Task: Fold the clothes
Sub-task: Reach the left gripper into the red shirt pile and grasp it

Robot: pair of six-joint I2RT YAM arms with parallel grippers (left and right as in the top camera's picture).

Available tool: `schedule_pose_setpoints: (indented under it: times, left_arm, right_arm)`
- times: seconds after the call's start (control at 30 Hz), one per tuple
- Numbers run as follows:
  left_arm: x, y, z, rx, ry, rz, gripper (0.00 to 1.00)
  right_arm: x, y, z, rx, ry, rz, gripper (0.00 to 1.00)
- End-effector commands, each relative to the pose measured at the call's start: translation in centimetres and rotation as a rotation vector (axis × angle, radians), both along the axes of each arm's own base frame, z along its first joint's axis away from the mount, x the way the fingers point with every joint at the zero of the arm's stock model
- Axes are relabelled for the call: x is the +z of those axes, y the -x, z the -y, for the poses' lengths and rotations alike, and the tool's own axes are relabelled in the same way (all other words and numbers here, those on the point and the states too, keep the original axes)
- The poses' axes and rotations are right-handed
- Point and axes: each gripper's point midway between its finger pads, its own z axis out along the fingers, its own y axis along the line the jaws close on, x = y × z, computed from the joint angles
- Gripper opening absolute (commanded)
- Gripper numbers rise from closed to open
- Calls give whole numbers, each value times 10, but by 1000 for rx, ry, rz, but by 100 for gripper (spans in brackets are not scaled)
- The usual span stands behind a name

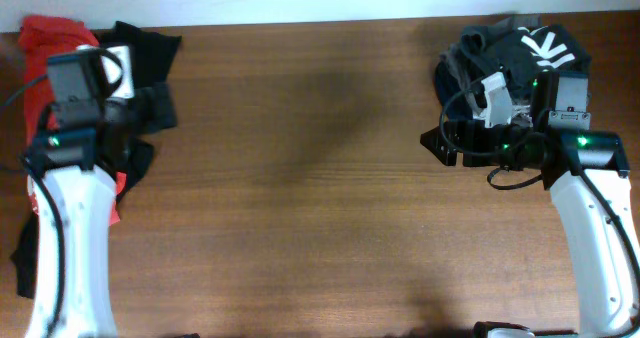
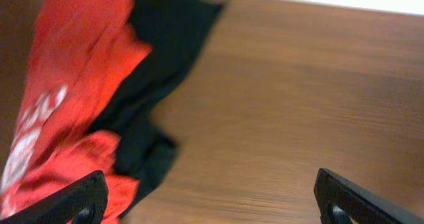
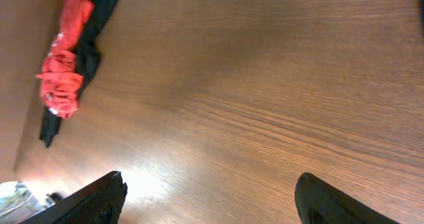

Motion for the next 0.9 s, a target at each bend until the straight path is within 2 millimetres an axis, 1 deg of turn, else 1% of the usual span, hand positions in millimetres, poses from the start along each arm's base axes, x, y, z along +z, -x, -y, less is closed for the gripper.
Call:
schedule_pose_setpoints:
  times: [0.0, 0.03, 0.1, 0.23, 0.33, 0.47, 0.53, 0.63, 0.7, 0.73, 0.77, 0.87]
  left_arm:
    - [-42, 0, -64, 221, 45, -88, 99]
    - [-57, 1, -80, 278, 69, -115, 99]
    - [-81, 5, -106, 356, 100, -152, 99]
    - [-105, 5, -141, 422, 107, -164, 99]
    - [-112, 0, -157, 405, 73, -150, 99]
    - [-117, -11, -166, 288, -29, -152, 98]
    - [-124, -12, -167, 254, -49, -174, 96]
    - [-138, -11, -169, 250, -46, -206, 90]
    - [-148, -10, -172, 257, -42, -224, 89]
    - [-152, -8, -174, 264, -45, -235, 84]
    - [-155, -8, -176, 268, -45, -241, 82]
    - [-164, -6, -182, 282, -47, -254, 81]
  right_arm:
    - [13, 6, -9, 45, -4, 38, 86]
    - [10, 8, -8, 38, 15, 28, 87]
    - [5, 11, -7, 31, 55, 4, 87]
    - [-2, 14, -11, 43, 104, -12, 87]
    - [-2, 15, -19, 68, 117, -4, 87]
    - [-4, 16, -26, 88, 149, 3, 87]
    - [-5, 17, -28, 95, 157, 2, 87]
    - [-5, 17, -28, 95, 157, 1, 87]
    - [-6, 17, -28, 95, 157, 0, 87]
    - [-6, 17, -28, 95, 157, -2, 87]
    - [-6, 18, -28, 96, 157, -4, 87]
    - [-8, 20, -28, 95, 159, -15, 87]
